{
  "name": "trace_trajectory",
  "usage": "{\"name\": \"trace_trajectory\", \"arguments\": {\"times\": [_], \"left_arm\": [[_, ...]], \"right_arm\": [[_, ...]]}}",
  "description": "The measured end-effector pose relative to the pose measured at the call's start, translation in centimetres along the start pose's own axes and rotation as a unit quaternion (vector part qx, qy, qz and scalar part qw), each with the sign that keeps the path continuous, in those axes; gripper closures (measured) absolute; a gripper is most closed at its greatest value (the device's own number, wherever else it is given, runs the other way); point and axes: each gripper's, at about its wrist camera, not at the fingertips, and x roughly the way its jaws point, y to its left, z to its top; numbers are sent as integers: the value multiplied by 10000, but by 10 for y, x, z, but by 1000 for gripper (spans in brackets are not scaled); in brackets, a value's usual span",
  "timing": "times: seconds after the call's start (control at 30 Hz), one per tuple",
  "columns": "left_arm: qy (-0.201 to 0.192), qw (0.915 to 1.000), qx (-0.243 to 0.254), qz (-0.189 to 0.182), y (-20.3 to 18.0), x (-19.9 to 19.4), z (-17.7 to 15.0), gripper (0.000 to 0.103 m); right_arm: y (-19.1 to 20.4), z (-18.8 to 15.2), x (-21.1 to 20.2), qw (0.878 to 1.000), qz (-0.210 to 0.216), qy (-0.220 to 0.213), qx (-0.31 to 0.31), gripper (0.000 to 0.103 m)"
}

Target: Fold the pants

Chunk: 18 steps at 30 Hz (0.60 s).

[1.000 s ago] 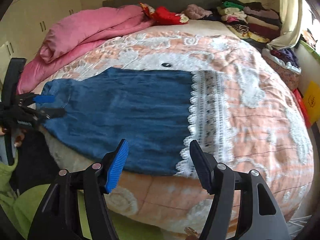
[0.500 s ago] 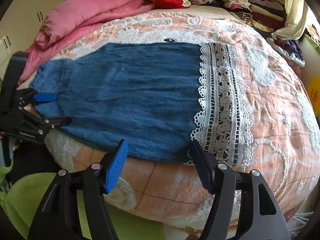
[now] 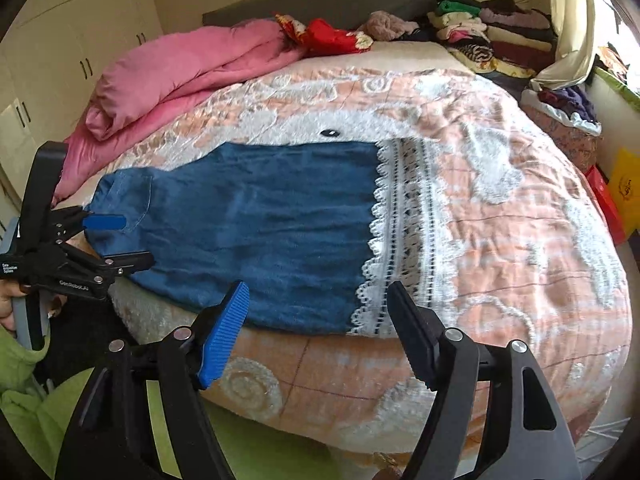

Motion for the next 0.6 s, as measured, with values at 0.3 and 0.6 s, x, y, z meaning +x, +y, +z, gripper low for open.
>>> {"name": "trace_trajectory", "arguments": {"times": [0.3, 0.6], "left_arm": [[-225, 9997, -19, -66, -4, -17, 15, 10], [-443, 9988, 197, -54, -19, -28, 43, 10]], "right_arm": [[-21, -1, -21, 9991, -248, -250, 250, 33], [-35, -6, -30, 9981, -321, -336, 396, 33]]}}
